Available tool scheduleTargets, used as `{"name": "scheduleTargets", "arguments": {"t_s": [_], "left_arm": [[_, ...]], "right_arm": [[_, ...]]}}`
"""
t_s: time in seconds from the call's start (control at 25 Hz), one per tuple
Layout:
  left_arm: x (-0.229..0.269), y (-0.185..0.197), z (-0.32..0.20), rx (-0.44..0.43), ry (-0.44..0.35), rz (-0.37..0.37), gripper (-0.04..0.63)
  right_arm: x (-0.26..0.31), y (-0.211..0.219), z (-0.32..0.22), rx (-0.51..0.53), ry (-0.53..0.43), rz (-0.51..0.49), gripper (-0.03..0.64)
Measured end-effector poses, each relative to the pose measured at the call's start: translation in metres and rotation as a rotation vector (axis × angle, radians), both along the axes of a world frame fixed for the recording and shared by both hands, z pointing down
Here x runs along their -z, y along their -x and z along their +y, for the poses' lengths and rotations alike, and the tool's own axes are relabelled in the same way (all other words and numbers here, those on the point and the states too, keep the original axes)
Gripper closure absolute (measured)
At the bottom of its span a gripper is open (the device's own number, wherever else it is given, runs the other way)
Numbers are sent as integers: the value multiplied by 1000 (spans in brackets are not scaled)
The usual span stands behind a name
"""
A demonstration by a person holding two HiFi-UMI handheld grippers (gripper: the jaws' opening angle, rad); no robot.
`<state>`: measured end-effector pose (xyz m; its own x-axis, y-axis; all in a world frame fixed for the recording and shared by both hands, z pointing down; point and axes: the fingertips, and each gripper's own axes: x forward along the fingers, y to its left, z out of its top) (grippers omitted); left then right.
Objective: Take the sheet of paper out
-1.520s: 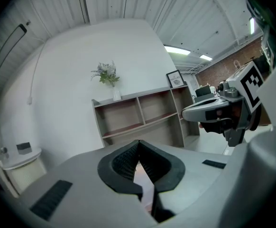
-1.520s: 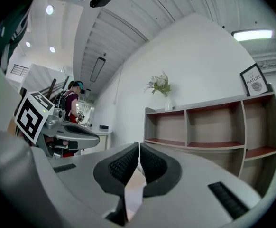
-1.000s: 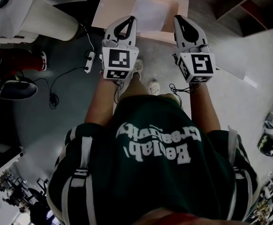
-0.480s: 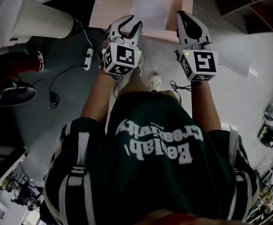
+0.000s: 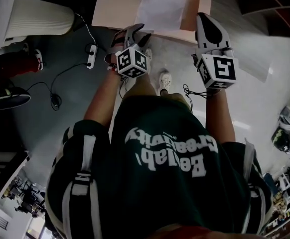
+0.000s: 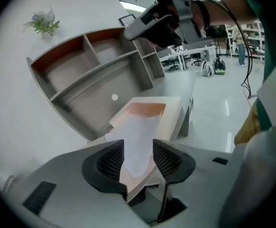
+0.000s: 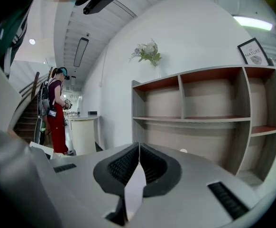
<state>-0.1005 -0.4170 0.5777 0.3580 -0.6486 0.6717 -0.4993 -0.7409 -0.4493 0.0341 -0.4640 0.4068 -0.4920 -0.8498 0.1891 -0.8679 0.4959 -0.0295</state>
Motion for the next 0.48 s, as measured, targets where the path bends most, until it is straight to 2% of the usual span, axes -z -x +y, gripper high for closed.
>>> {"name": "scheduleTargets", "arguments": {"t_s": [0.08,0.2,0.48], "left_arm": [[-21,0,1,-11,14,-28,393],[-44,1,-1,-16,19,-66,394],[-91,0,-17,-51,-24,-184,394]], "right_arm": [[-8,0,-2,7,9,13,581],[-24,1,1,8,82,55,581],[-40,1,-4,-7,132,72,581]]}}
